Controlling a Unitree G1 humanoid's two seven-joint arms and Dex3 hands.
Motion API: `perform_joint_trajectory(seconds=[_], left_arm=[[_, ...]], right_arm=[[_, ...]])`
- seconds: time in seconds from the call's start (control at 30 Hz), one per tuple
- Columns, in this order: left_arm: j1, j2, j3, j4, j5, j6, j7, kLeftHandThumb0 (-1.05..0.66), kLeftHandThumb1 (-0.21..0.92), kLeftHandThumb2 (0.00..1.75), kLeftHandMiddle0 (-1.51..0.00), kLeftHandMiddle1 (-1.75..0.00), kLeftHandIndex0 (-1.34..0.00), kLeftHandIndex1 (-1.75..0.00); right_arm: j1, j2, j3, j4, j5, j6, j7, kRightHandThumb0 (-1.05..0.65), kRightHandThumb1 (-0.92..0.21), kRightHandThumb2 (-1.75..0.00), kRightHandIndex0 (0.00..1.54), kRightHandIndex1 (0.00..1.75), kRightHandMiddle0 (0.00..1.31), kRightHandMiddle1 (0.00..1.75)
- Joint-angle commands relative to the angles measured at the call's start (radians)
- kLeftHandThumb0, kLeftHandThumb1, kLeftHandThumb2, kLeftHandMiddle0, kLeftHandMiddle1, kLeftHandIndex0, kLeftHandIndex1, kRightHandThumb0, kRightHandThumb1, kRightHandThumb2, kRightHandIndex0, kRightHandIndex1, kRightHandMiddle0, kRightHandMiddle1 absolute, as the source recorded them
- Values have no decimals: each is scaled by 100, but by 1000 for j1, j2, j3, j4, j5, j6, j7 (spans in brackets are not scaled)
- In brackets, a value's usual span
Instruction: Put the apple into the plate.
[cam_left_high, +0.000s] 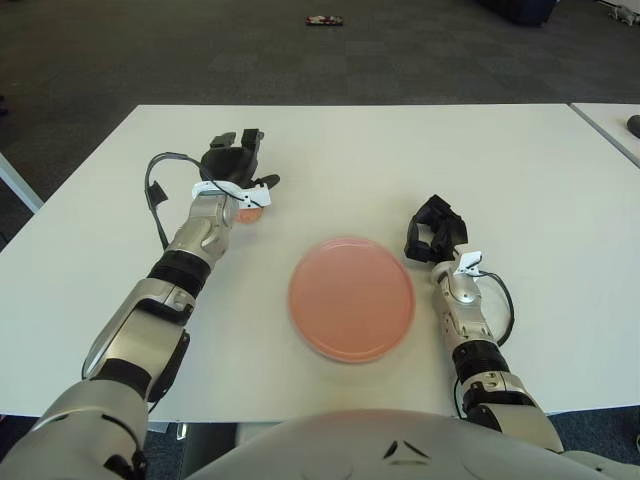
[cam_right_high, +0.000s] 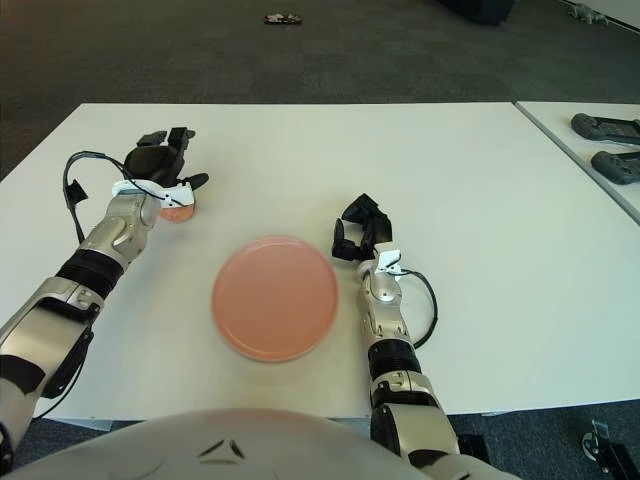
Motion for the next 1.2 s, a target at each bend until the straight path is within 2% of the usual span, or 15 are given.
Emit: perform_joint_trajectory(seconds=[0.0, 0.1, 0.23, 0.57, 0.8, 1.0, 1.17], left_arm=[[-21, 34, -33, -45, 16, 43, -145, -101, 92, 97, -38, -32, 0, -75], [-19, 41, -43, -70, 19, 68, -207, -102, 92, 99, -32, -47, 0, -73], [-26, 54, -62, -98, 27, 95, -298, -102, 92, 101, -31, -55, 0, -69], [-29, 93, -78, -176, 37, 124, -442, -101, 92, 105, -31, -58, 0, -65], [-41, 106, -97, -185, 60, 159, -532, -100, 92, 106, -31, -55, 0, -60], [-48, 132, -116, -214, 102, 198, -630, -100, 92, 106, -40, -59, 0, -60], [-47, 131, -126, -220, 149, 242, -638, -101, 92, 106, -44, -61, 0, -61]], right_arm=[[34, 7, -1, 38, 3, 48, -7, -51, -21, -144, 119, 175, 69, 175], [36, 9, -1, 37, 2, 47, -8, -51, -21, -144, 119, 175, 69, 175], [36, 10, -2, 38, 3, 45, -8, -51, -21, -144, 119, 175, 69, 175], [36, 14, -5, 40, 15, 35, 8, -51, -22, -143, 117, 175, 69, 175], [29, 15, -5, 51, 1, 36, -12, -51, -22, -143, 117, 175, 69, 175], [22, 14, -6, 62, 0, 38, -22, -51, -21, -143, 117, 175, 69, 175], [21, 14, -6, 66, 3, 36, -19, -51, -22, -143, 118, 175, 69, 175]])
